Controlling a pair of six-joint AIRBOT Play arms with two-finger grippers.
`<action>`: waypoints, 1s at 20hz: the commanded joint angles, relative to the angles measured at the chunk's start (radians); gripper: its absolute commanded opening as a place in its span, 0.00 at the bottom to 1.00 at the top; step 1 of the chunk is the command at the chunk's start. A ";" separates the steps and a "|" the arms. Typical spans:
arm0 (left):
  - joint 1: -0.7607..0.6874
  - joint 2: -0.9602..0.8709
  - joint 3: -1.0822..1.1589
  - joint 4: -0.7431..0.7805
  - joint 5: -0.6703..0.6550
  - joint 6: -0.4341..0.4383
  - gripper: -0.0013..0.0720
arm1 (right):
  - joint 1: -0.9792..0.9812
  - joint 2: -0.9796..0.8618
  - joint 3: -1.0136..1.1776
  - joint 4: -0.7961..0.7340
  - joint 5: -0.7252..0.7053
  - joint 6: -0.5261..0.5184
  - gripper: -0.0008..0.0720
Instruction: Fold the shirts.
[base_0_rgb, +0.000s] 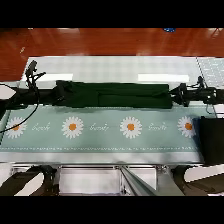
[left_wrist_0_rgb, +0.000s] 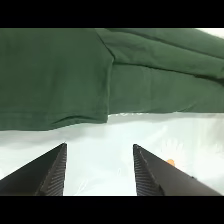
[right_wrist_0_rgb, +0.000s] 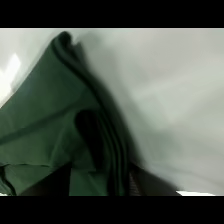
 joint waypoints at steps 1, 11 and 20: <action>-0.007 0.001 -0.003 -0.007 0.011 -0.015 0.71 | 0.073 -0.045 0.051 0.041 -0.031 0.006 0.58; -0.014 -0.001 -0.003 -0.024 0.010 0.032 0.70 | 0.127 0.113 0.103 -0.109 0.122 -0.002 0.05; -0.339 -0.119 0.090 -0.103 0.241 0.117 0.05 | 0.137 0.831 -0.125 -0.214 0.172 0.075 0.05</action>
